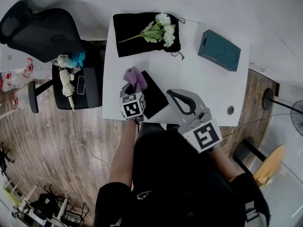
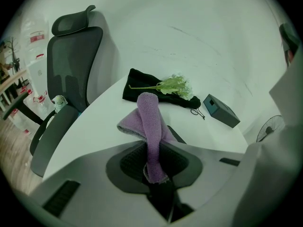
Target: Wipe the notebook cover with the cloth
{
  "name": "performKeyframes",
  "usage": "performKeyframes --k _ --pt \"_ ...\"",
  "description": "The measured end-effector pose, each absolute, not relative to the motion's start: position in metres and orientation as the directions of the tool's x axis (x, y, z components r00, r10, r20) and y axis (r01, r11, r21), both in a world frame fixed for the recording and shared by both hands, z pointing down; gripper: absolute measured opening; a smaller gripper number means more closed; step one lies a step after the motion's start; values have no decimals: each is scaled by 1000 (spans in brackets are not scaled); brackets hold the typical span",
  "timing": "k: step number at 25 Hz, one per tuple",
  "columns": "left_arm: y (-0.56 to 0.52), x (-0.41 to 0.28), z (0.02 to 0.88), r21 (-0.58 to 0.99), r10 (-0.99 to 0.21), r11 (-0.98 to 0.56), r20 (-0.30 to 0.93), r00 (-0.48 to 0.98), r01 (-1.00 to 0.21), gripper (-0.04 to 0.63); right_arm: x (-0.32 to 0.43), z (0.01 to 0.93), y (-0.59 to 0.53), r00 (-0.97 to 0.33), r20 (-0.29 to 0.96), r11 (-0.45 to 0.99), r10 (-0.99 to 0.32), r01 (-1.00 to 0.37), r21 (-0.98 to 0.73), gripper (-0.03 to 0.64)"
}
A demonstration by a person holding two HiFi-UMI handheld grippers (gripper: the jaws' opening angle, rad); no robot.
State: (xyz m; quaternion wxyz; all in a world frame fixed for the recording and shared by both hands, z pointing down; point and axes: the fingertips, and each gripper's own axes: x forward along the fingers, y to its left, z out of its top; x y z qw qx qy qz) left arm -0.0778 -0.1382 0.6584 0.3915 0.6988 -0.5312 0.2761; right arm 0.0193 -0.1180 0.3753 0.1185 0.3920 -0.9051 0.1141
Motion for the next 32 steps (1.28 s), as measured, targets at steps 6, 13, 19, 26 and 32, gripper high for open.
performKeyframes --k 6,13,19,26,32 --pt "-136 -86 658 247 -530 -125 803 275 -961 71 13 375 -112 -670 303 674 -678 -731 -109 5" --pt "-130 -94 658 235 -535 -108 805 256 -966 71 9 374 -108 -676 306 682 -670 -723 -105 5" --pt "-122 -105 658 228 -543 -87 805 238 -970 71 3 373 -101 -688 302 697 -660 -711 -97 5" --pt "-116 -116 658 220 -545 -61 810 217 -974 71 -1 372 -97 -693 301 703 -655 -705 -95 5" --pt "-110 -125 656 211 -547 -46 813 202 -976 71 -7 368 -92 -699 300 711 -649 -698 -89 5"
